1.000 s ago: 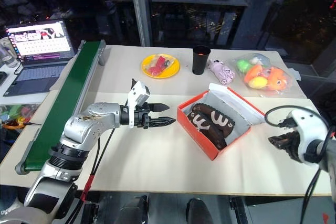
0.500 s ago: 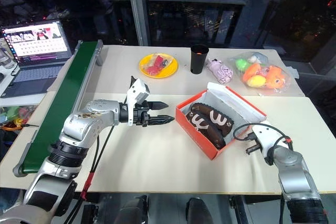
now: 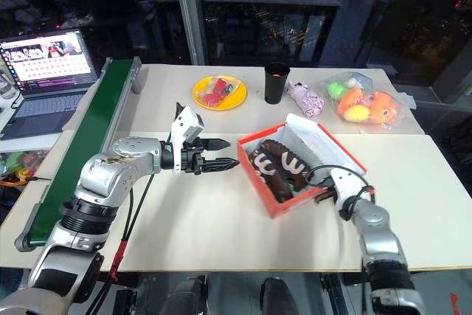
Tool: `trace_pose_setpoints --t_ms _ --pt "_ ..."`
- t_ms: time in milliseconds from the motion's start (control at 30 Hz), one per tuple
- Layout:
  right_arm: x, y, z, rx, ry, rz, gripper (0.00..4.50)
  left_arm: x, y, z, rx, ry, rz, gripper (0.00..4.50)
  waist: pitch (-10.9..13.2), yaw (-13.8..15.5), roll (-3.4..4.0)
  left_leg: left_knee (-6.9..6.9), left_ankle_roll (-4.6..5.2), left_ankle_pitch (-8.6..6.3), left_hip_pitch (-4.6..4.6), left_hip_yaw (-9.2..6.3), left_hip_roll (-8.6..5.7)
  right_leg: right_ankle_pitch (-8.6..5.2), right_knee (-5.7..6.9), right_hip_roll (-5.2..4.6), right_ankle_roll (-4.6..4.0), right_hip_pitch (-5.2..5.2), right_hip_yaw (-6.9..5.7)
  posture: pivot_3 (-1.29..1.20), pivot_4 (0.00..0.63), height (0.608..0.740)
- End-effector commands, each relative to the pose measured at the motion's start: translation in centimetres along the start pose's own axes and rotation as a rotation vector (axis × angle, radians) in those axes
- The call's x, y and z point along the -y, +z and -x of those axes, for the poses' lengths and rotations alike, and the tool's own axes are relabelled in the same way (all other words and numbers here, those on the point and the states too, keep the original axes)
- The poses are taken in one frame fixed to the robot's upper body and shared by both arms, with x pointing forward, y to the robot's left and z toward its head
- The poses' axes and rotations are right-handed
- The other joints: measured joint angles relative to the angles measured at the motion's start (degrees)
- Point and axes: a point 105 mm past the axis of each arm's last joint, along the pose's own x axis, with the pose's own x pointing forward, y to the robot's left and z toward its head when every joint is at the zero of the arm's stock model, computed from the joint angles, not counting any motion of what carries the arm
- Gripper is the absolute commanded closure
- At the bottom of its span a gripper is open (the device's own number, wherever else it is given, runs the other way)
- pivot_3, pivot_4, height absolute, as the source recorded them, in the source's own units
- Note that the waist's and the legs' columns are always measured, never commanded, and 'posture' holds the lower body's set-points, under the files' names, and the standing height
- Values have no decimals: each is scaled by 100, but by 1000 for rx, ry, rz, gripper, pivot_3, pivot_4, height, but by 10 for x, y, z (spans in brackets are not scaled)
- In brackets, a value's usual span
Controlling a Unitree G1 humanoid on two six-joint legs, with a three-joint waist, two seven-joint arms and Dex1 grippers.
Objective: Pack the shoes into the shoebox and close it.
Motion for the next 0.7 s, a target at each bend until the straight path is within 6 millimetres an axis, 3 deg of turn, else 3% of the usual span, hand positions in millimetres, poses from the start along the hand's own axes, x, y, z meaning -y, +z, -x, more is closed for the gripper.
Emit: trace_pose_setpoints --t_ms 33,367,567,700 --pt "-4 11 13 46 -8 -46 4445 0 14 2 25 1 -59 1121 0 34 0 1 0 0 0 0 0 0 -1 0 0 1 0 0 150 736" --pt "6 -50 30 -60 -175 -258 4445 4 18 -3 24 -26 -80 1121 -6 86 -6 4 -1 -1 6 1 1 -21 -3 -2 -36 9 -1 0 150 736" --pt "42 -40 25 42 -324 -321 4445 4 20 -4 21 -35 -83 1121 -14 90 -19 17 -1 0 8 2 -6 -17 -9 -3 -33 22 8 0 150 736" --pt "73 -19 31 154 -428 -329 4445 3 21 -3 18 -36 -85 1121 -14 92 -18 17 -1 0 6 2 -8 -17 -8 -2 -33 22 13 0 150 736"
